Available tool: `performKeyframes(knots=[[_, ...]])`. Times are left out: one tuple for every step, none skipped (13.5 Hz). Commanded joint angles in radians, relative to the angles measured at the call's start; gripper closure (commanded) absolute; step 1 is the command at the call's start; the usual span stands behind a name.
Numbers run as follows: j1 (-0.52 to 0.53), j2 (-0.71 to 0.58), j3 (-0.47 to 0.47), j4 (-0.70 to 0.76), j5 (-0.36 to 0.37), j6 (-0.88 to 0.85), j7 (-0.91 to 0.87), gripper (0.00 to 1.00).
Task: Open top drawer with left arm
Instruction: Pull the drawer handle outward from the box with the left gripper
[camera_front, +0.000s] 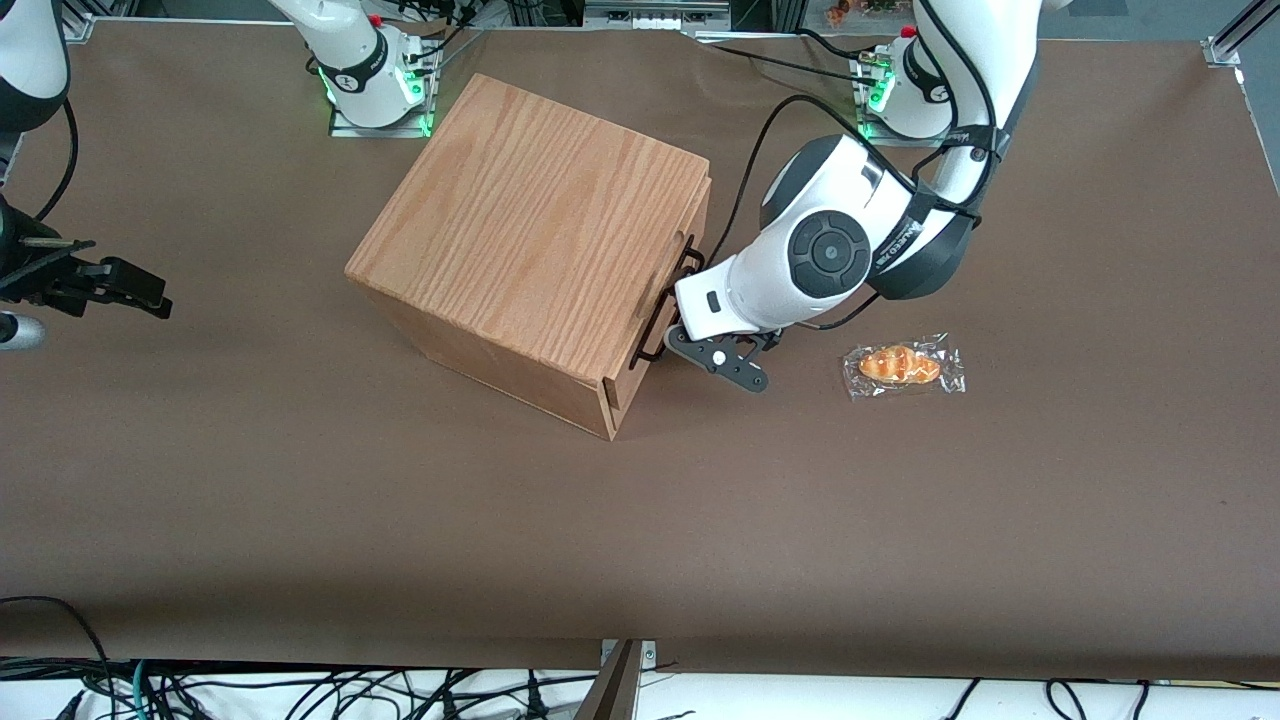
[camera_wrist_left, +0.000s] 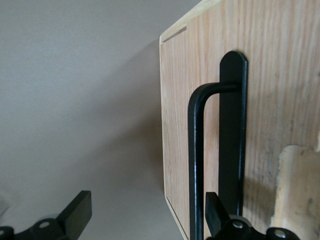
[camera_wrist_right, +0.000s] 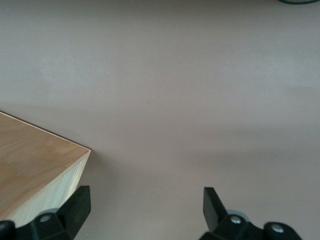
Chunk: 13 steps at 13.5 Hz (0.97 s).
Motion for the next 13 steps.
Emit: performKeyframes(knots=[[-0.008,0.024,0.009,0.034,-0.022,0.001,0.047,0.00],[-0.009,0.025,0.009,0.032,-0.019,0.003,0.048,0.00],[-0.010,0.025,0.009,0.032,-0.013,0.003,0.048,0.00],[-0.010,0.027,0.009,0.032,-0.010,0.003,0.048,0.00],[-0.008,0.031,0.012,0.032,-0.004,0.003,0.048,0.00],[-0.003,0.034,0.012,0.032,-0.002,0.003,0.047,0.00],[-0.002,0.036,0.015,0.030,-0.002,0.003,0.048,0.00],[-0.002,0.037,0.015,0.030,0.008,0.001,0.045,0.00],[-0.002,0.037,0.015,0.029,0.025,0.001,0.045,0.00],[-0.002,0.037,0.015,0.027,0.047,0.001,0.044,0.00],[0.000,0.034,0.015,0.029,0.053,0.001,0.037,0.00],[0.001,0.034,0.016,0.029,0.055,0.001,0.036,0.00],[0.003,0.036,0.019,0.029,0.055,0.001,0.036,0.00]])
